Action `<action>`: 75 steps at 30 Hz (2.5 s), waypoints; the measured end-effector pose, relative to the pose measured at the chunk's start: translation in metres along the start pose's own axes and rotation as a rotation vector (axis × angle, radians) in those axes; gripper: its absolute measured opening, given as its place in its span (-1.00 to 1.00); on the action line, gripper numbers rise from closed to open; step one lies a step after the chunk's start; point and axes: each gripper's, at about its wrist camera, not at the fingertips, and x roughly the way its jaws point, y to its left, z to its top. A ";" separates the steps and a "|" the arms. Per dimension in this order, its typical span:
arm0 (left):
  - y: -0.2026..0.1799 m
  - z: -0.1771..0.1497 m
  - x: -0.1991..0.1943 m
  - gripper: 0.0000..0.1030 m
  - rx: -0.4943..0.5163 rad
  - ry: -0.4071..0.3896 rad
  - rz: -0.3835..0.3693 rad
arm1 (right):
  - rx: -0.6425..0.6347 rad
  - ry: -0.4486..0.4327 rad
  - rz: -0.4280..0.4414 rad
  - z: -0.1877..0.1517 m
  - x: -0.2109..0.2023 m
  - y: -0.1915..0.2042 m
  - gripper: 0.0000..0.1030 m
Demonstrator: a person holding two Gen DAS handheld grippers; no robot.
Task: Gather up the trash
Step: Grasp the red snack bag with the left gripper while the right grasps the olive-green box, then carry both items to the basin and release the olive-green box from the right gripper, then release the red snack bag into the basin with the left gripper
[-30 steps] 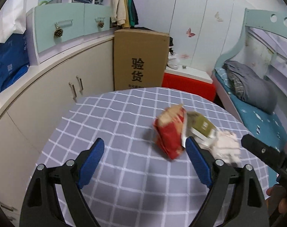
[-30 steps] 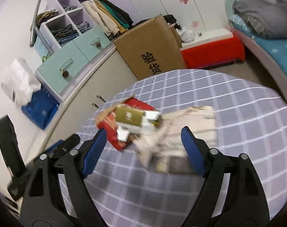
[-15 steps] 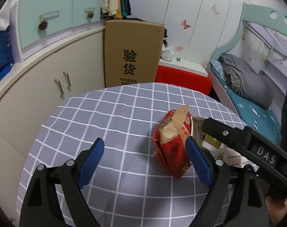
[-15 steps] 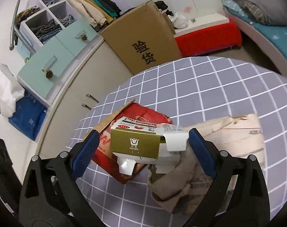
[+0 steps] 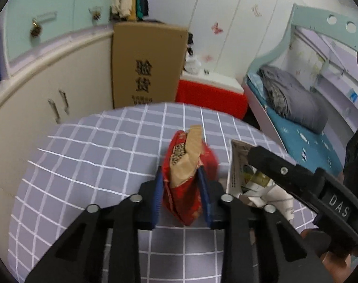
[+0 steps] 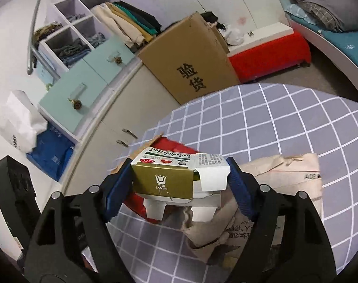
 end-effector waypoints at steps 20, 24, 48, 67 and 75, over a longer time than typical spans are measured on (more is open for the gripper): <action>-0.149 -0.034 -0.122 -0.51 0.151 -0.167 -0.142 | -0.010 -0.213 0.009 -0.011 -0.195 -0.053 0.49; -0.215 -0.059 -0.123 -0.51 0.236 -0.132 -0.208 | 0.019 -0.273 -0.068 -0.028 -0.247 -0.100 0.49; -0.438 -0.264 0.073 -0.51 0.513 0.354 -0.295 | 0.479 -0.201 -0.427 -0.176 -0.307 -0.410 0.51; -0.451 -0.314 0.146 -0.50 0.565 0.517 -0.249 | 0.567 -0.107 -0.512 -0.211 -0.279 -0.464 0.67; -0.469 -0.315 0.141 -0.49 0.584 0.512 -0.282 | 0.589 -0.215 -0.541 -0.209 -0.307 -0.457 0.67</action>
